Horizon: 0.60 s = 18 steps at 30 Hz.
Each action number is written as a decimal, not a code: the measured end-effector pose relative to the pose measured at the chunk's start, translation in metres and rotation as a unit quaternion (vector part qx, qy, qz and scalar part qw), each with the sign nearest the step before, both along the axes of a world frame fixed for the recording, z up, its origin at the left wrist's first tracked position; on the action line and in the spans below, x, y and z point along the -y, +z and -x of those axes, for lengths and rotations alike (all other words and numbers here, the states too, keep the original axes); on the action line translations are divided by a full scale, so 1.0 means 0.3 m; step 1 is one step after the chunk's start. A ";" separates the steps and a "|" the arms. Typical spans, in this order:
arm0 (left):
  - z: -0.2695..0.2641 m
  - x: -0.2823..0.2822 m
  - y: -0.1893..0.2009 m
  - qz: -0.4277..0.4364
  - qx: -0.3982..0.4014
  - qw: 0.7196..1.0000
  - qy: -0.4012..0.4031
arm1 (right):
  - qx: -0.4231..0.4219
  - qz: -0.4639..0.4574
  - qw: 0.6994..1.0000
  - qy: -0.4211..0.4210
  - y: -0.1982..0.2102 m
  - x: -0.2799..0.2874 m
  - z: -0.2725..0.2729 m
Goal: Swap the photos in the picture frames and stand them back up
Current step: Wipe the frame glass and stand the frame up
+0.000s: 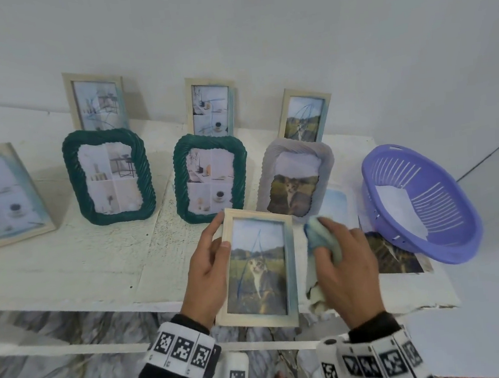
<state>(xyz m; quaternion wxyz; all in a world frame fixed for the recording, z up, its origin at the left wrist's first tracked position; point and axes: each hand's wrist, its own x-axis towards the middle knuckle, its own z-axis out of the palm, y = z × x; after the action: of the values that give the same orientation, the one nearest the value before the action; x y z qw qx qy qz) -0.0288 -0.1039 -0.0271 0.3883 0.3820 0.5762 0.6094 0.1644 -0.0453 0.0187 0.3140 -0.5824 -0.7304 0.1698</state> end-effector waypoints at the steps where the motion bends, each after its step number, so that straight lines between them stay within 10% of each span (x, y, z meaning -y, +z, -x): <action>1: -0.006 0.004 0.009 -0.006 -0.007 1.000 -0.005 | -0.001 -0.012 1.000 0.029 0.012 0.027 0.025; 18: 0.026 0.065 0.042 -0.028 -0.020 0.999 -0.015 | 0.111 -0.019 0.971 0.209 -0.033 0.082 0.159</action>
<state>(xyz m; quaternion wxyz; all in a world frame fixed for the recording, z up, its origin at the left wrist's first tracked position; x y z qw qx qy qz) -0.0367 -0.1233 -0.0146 0.3745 0.4135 0.5607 0.6119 0.1166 -0.0699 0.0087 0.1997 -0.4259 -0.8693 0.1520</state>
